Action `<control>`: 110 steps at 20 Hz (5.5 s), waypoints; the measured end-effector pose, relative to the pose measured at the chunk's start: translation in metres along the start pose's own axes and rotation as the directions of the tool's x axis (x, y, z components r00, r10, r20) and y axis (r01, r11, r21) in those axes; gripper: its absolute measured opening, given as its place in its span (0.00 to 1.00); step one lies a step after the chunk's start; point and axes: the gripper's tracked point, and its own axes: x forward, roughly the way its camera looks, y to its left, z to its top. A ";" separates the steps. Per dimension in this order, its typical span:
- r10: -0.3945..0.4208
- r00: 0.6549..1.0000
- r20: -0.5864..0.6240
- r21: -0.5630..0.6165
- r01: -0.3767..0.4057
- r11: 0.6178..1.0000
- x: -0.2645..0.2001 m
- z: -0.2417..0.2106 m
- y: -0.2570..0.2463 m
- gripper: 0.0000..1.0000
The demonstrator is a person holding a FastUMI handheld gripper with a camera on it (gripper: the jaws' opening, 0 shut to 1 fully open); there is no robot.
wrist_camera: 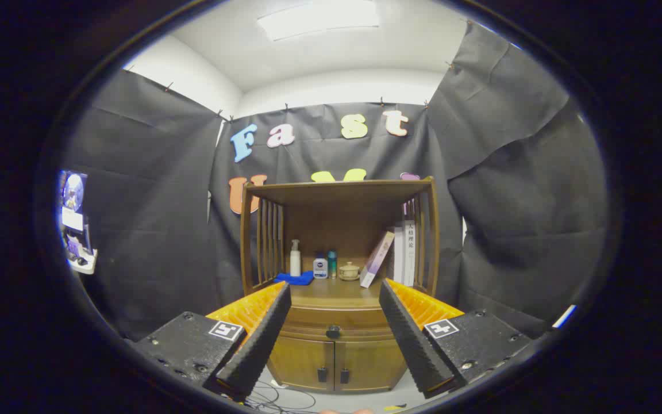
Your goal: Pull open the drawer, take out the items inside it, and place them on the countertop above the cabinet.
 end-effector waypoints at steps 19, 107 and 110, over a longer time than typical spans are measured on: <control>0.018 1.000 0.015 0.003 -0.018 1.000 -0.002 0.001 -0.001 0.99; -0.024 0.920 -0.391 0.052 0.048 0.997 0.031 -0.267 -0.023 0.33; -0.015 0.916 -0.401 0.076 0.049 0.996 0.020 -0.270 -0.021 0.33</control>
